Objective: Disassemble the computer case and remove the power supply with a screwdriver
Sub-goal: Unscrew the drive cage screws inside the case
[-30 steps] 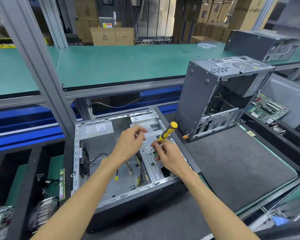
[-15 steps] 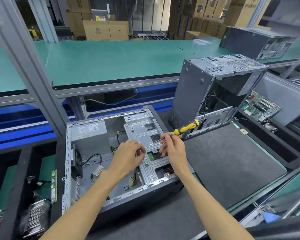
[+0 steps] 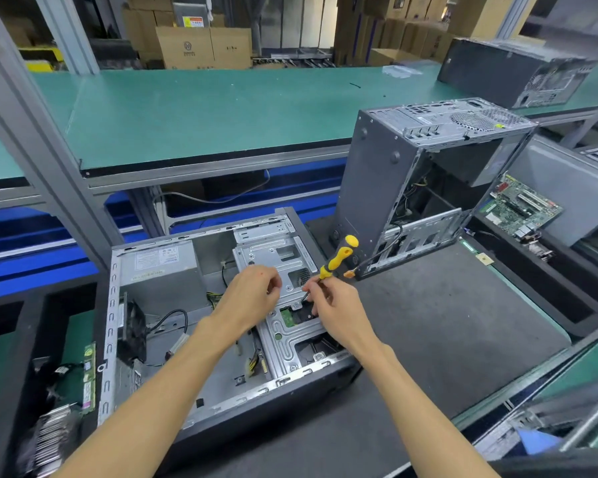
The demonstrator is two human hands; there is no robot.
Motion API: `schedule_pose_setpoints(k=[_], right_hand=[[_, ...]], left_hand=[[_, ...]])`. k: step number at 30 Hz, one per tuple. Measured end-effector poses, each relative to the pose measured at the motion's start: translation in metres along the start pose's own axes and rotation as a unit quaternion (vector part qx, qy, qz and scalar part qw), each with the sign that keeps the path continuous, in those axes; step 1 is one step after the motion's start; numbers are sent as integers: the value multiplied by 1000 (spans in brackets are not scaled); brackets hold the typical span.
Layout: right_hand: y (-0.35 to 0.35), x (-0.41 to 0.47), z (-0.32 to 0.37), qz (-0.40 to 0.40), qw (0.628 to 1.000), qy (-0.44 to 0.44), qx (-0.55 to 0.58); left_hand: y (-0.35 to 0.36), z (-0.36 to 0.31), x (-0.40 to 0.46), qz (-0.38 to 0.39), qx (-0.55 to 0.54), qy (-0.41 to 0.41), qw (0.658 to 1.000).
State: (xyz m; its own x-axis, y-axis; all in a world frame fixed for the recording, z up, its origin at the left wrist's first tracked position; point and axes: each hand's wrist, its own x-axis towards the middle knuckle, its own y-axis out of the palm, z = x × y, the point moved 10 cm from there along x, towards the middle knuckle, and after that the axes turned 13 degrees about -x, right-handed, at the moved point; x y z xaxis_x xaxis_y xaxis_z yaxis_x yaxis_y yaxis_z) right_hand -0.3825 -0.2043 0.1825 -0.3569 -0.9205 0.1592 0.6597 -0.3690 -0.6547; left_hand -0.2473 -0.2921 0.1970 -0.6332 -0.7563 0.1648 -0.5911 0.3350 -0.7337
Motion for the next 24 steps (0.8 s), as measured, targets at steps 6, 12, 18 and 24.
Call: schedule_pose_setpoints(k=[6,12,18,24], right_hand=[[11,-1,6,19,994,-48,-95],[9,-1,6,8,993,-56,-103],[7,-2,8,1,993,-60,-97],[6,-2,11,-6,991,-69,-114]], left_hand=[[7,2,7,15,31,18,999],[6,0,5,4,36,31,999],[7,2,5,4,32,21,999],[5,5,4,1,14,8,1000]])
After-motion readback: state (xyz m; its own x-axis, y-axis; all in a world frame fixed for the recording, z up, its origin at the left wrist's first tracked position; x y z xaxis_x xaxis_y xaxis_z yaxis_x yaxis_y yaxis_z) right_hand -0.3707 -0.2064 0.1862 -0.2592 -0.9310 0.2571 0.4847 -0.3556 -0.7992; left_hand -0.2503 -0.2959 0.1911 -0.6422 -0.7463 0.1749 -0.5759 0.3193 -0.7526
